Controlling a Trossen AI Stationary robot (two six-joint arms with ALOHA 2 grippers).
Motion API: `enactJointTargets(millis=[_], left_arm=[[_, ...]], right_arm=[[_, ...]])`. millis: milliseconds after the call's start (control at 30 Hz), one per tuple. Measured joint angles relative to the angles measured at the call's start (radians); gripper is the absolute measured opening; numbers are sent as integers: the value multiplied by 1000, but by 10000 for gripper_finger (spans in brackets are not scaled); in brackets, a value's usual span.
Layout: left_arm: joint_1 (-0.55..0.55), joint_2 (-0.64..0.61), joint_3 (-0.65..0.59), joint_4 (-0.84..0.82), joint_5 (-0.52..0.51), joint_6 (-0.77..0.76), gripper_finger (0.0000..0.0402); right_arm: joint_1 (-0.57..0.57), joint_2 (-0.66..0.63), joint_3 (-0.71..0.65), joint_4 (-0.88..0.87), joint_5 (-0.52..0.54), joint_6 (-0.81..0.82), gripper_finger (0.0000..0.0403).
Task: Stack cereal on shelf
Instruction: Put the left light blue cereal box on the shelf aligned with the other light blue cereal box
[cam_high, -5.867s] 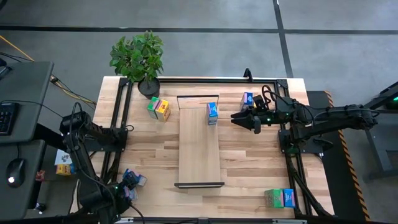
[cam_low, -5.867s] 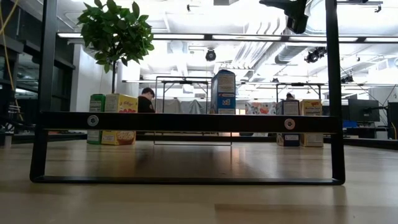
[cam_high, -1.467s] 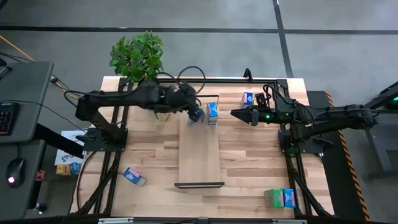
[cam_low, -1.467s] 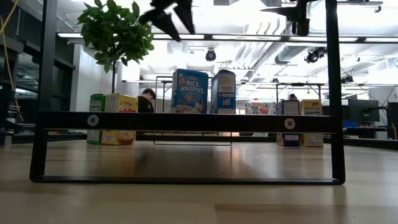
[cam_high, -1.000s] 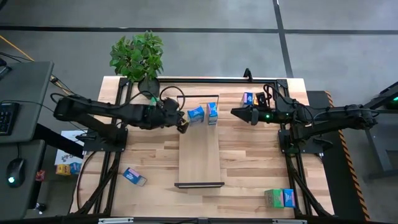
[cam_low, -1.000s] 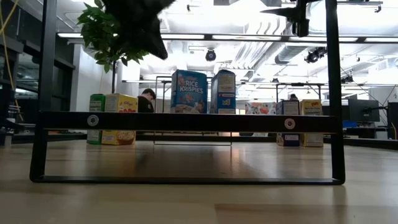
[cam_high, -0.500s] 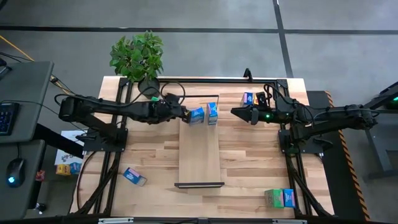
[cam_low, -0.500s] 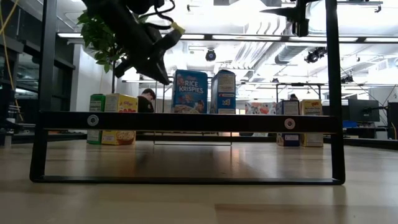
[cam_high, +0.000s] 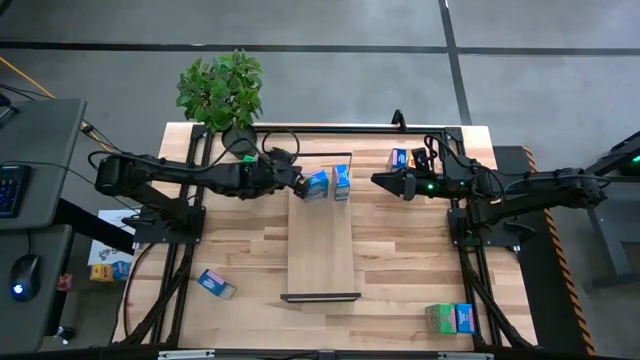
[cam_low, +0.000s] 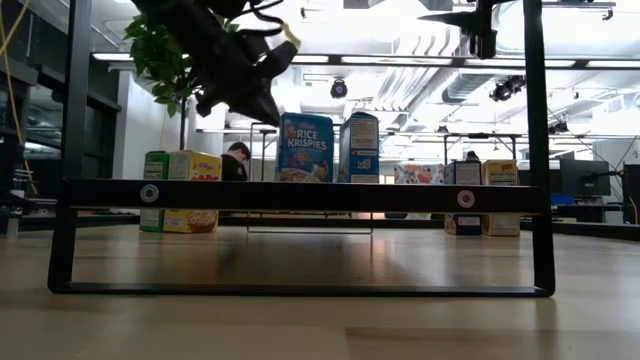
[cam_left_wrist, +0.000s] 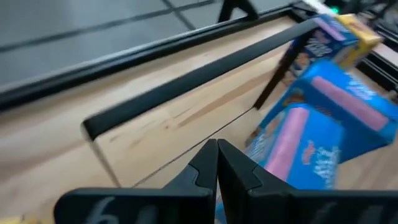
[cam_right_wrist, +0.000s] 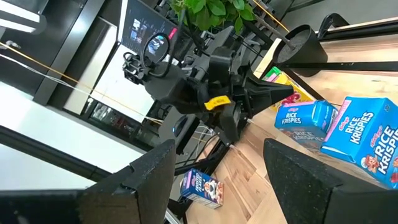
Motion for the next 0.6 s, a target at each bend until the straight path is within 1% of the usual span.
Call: enactJointTargets(millis=[133,300,600], left_arm=[[8,0,0,13,44,95,0],[12,0,0,-9,86,164,0],[11,0,0,-20,195,177,0]], right_arm=[[0,0,0,0,0,-1,236],[0,0,0,0,0,-1,236],[0,0,0,0,-13,-1,236]])
